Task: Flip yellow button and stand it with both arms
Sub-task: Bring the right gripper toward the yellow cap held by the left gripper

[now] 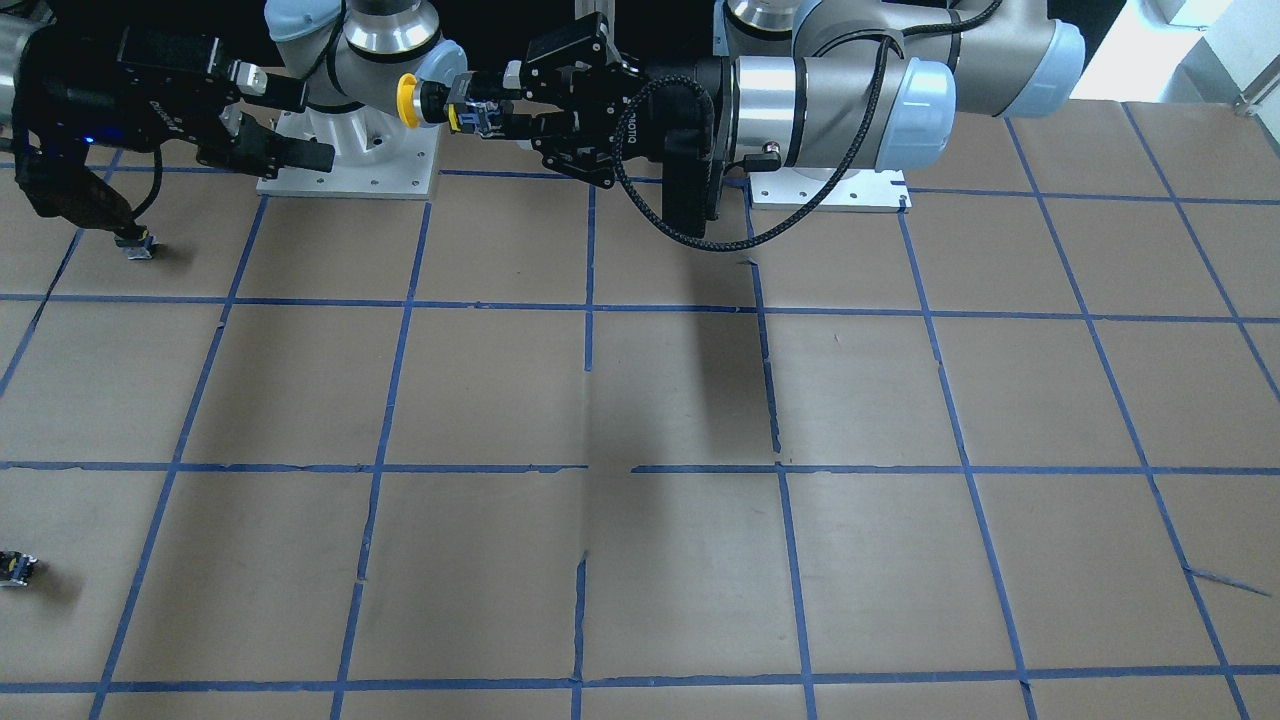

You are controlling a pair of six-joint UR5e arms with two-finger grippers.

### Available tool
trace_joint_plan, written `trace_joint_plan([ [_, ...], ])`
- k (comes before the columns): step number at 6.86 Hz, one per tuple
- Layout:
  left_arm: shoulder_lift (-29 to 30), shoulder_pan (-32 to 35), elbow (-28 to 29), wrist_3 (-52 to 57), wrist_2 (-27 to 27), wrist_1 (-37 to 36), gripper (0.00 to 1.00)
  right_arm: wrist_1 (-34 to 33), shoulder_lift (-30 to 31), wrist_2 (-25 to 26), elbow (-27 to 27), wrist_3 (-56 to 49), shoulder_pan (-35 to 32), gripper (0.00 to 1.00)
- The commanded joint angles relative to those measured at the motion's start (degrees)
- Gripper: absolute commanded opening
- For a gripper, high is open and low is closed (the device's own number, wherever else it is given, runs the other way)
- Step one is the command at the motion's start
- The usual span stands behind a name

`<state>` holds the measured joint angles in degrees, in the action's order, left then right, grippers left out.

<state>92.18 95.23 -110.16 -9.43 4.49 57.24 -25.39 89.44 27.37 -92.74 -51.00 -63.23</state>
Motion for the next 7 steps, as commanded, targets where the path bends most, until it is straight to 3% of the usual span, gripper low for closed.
trace_joint_plan([
  [1, -0.1, 0.0, 0.0, 0.0, 0.0, 0.0, 0.03, 5.9, 0.6, -0.8, 0.0, -3.4, -1.3, 0.98],
  [3, -0.6, 0.0, -0.3, 0.0, 0.0, 0.0, 0.03, 7.5, 1.4, -1.3, -0.1, -4.4, -1.5, 0.99],
  [4, -0.5, -0.1, 0.0, 0.0, 0.0, 0.0, 0.03, 7.4, 1.0, -2.7, -0.1, -5.2, -2.2, 0.99],
  [5, -0.3, -0.1, 0.0, 0.0, 0.0, 0.0, 0.03, 6.8, 0.6, -7.3, -0.1, -6.5, -4.4, 0.99],
  [7, -0.6, -0.1, 0.0, 0.0, 0.0, 0.0, 0.03, 6.0, -0.5, -8.6, -0.1, -7.7, -6.7, 0.99],
])
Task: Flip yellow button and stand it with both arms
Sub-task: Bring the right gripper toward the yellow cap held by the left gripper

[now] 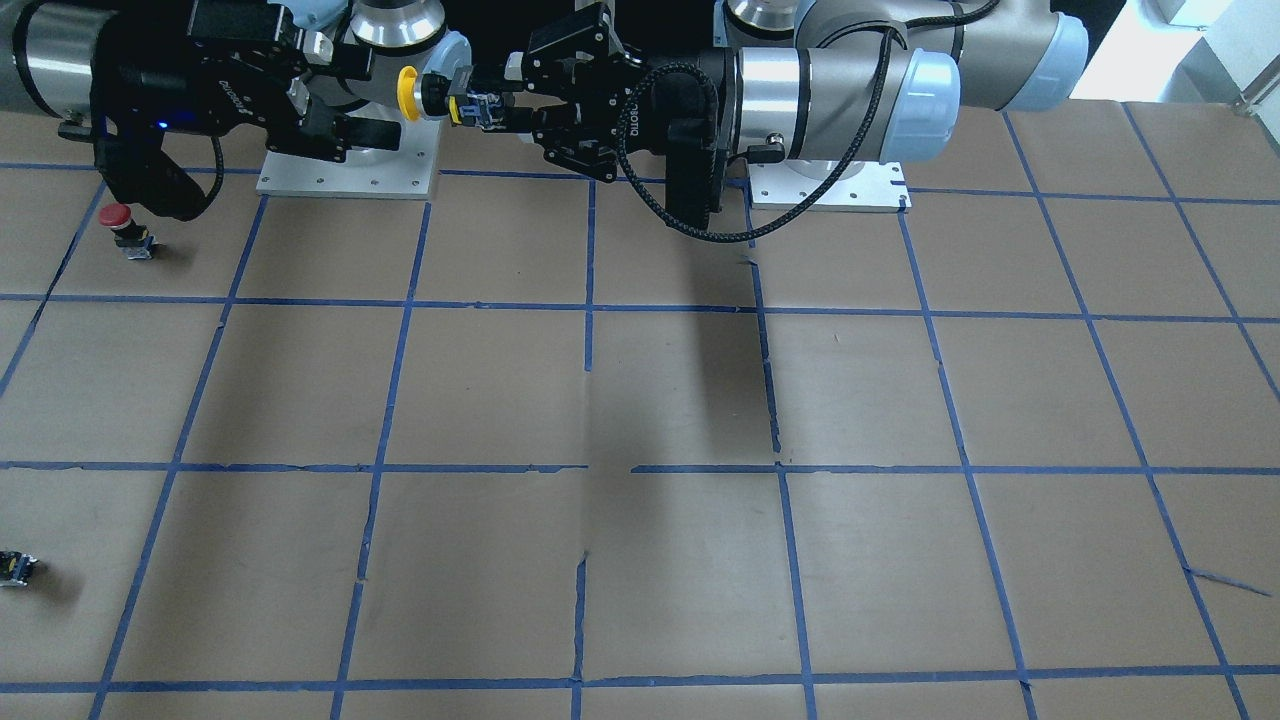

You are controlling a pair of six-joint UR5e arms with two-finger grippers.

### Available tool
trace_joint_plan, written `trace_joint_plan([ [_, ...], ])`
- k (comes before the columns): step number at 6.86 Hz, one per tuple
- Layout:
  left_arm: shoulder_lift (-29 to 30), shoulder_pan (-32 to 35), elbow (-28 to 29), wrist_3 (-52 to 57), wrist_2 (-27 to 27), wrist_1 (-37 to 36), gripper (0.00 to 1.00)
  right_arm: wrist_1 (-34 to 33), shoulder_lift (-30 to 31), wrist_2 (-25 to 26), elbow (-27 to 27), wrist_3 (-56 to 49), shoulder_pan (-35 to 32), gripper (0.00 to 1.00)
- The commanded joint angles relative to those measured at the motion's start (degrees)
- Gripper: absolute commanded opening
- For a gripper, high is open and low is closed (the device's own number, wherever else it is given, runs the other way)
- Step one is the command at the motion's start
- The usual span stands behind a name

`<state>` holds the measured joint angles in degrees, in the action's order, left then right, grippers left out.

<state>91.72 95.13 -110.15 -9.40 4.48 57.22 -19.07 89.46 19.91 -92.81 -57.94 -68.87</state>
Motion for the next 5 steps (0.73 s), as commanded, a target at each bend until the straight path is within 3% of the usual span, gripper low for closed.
trace_joint_plan([
  [1, -0.1, 0.0, 0.0, 0.0, -0.1, 0.0, 0.03, -0.2, -0.5, -1.1, 0.0, -0.7, -1.2, 0.99],
  [2, -0.1, 0.0, 0.1, 0.0, -0.2, 0.0, 0.03, 0.0, -0.5, -1.1, 0.0, -0.9, -1.1, 0.97],
  [3, 0.1, 0.0, 0.0, 0.0, -0.2, 0.0, 0.03, 0.3, -0.3, -0.9, 0.0, -1.2, -1.1, 0.89],
  [5, 0.0, -0.1, 0.1, 0.0, -0.2, 0.0, 0.03, 3.3, 0.0, -0.4, -0.1, -2.5, -1.2, 0.89],
])
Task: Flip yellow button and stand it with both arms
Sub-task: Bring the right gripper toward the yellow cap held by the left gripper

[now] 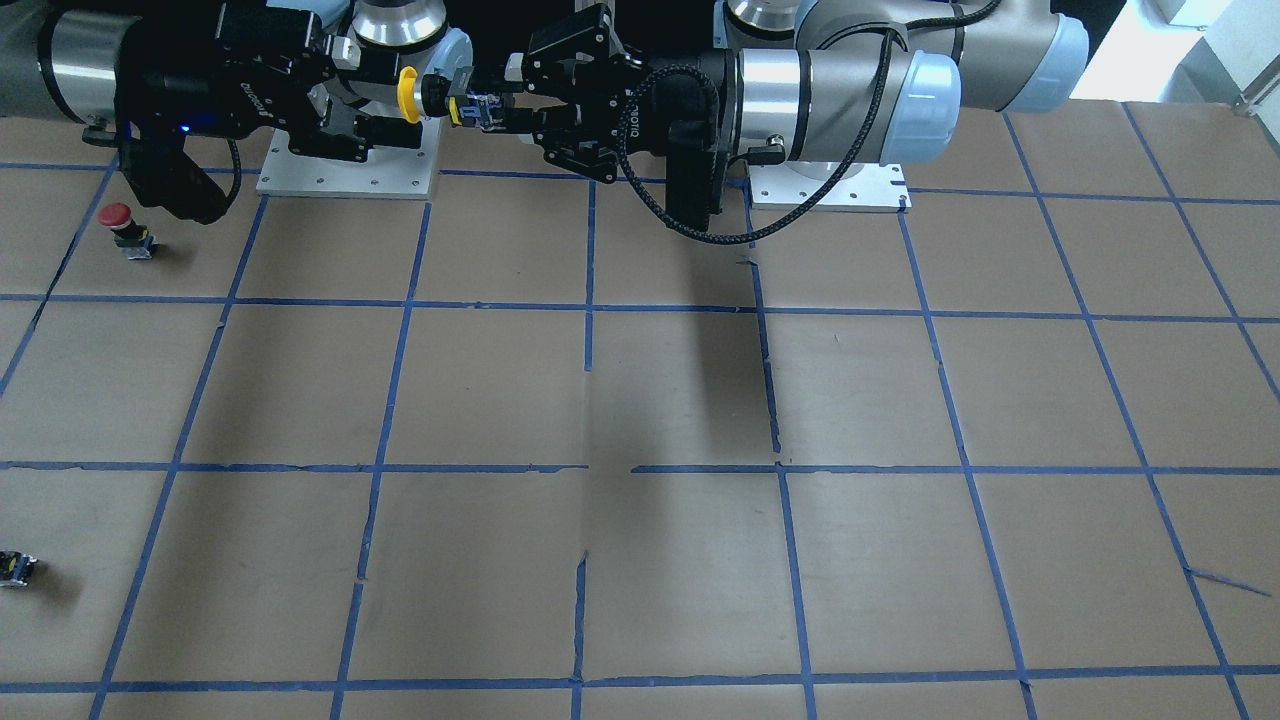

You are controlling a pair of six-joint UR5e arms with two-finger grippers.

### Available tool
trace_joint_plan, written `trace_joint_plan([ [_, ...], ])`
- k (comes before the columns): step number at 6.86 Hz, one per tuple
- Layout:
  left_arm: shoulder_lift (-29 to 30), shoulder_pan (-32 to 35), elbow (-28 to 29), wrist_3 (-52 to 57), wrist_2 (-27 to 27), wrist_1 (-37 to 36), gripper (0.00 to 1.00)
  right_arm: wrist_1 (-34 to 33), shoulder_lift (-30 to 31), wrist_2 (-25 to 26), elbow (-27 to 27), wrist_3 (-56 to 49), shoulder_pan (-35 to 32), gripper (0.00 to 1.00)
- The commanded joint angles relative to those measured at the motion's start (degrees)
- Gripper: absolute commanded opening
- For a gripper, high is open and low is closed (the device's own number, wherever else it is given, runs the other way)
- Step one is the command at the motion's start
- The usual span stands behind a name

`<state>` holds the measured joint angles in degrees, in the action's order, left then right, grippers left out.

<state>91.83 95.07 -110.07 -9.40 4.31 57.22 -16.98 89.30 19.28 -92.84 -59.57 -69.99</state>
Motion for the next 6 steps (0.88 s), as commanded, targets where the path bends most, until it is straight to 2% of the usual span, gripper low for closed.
trace_joint_plan([
  [1, -0.2, -0.1, 0.0, 0.0, -0.1, 0.0, 0.03, 1.3, 0.2, 0.2, -1.2, -1.8, -0.1, 0.89],
  [3, -0.7, -0.1, 0.0, 0.0, 0.0, 0.0, 0.03, 1.3, 0.2, 0.4, -3.0, -3.4, 0.0, 0.87],
  [6, -0.6, -0.1, 0.0, 0.0, -0.1, 0.0, 0.03, 1.6, 1.5, 0.4, -2.2, -3.0, 0.0, 0.87],
])
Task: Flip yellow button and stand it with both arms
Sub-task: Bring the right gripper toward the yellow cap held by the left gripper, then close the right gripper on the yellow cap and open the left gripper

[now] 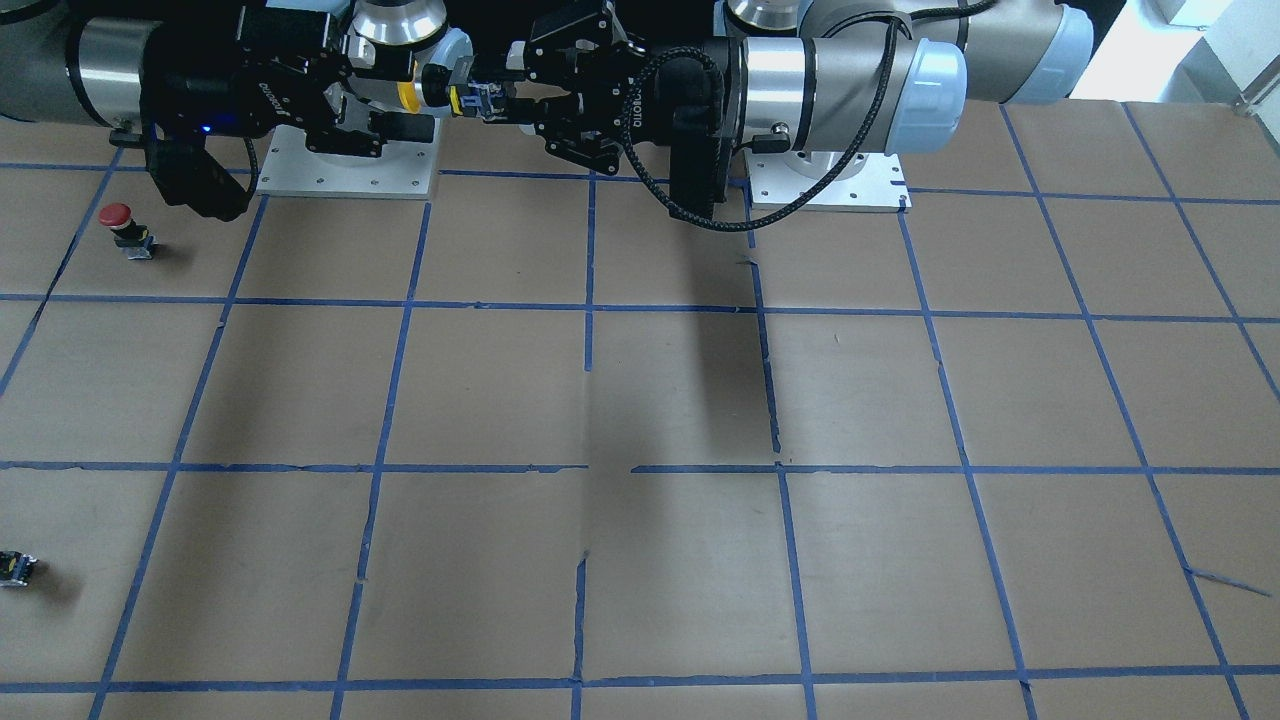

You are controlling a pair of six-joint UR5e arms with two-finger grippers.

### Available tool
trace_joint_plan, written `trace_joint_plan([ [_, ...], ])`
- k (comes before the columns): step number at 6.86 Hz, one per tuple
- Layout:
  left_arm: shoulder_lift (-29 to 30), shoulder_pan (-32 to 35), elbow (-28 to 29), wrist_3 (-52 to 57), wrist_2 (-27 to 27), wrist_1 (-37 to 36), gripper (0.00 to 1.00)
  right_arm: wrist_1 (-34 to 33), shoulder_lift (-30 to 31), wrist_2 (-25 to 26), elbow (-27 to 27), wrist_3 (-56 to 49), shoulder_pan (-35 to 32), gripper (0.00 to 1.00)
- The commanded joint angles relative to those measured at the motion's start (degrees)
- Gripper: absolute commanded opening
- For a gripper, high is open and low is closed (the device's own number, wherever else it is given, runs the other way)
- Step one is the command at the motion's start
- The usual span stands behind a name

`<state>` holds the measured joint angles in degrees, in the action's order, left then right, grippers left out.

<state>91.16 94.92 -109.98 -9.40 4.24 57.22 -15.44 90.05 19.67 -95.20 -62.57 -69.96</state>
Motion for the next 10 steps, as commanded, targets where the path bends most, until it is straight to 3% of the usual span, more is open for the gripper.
trace_joint_plan([
  [1, 0.3, 0.0, -0.1, 0.2, 0.1, 0.0, 0.03, 0.0, 1.7, -0.2, 0.0, -0.1, 0.0, 0.87],
  [2, 0.0, 0.0, -0.1, 0.2, 0.0, 0.0, 0.03, -0.2, 1.6, -0.1, -0.1, -0.3, 0.0, 0.87],
  [3, 0.2, 0.0, -0.1, 0.2, 0.0, -0.7, 0.03, -0.2, 1.4, -0.1, -0.1, -0.4, 0.0, 0.79],
  [5, 0.2, 0.0, -0.5, 0.1, 0.0, -2.3, 0.03, -0.3, 1.4, -0.1, 0.0, -0.1, 0.1, 0.44],
  [7, 0.8, 0.0, -0.9, 0.2, 0.0, -2.5, 0.03, -0.1, 1.8, 1.8, 0.3, 0.0, 0.5, 0.32],
  [8, 0.9, 0.1, -0.9, -0.3, 0.1, -2.5, 0.30, -0.1, 1.8, 2.0, 0.4, 0.1, 0.7, 0.31],
  [9, 1.6, 0.1, -0.9, -1.2, 0.1, -2.5, 0.88, 0.0, 1.9, 2.0, 0.4, 0.6, 0.7, 0.31],
  [10, 1.4, 0.1, -0.9, -1.4, 0.1, -2.5, 1.00, -0.1, 1.8, 1.8, 0.4, 0.6, 0.7, 0.31],
])
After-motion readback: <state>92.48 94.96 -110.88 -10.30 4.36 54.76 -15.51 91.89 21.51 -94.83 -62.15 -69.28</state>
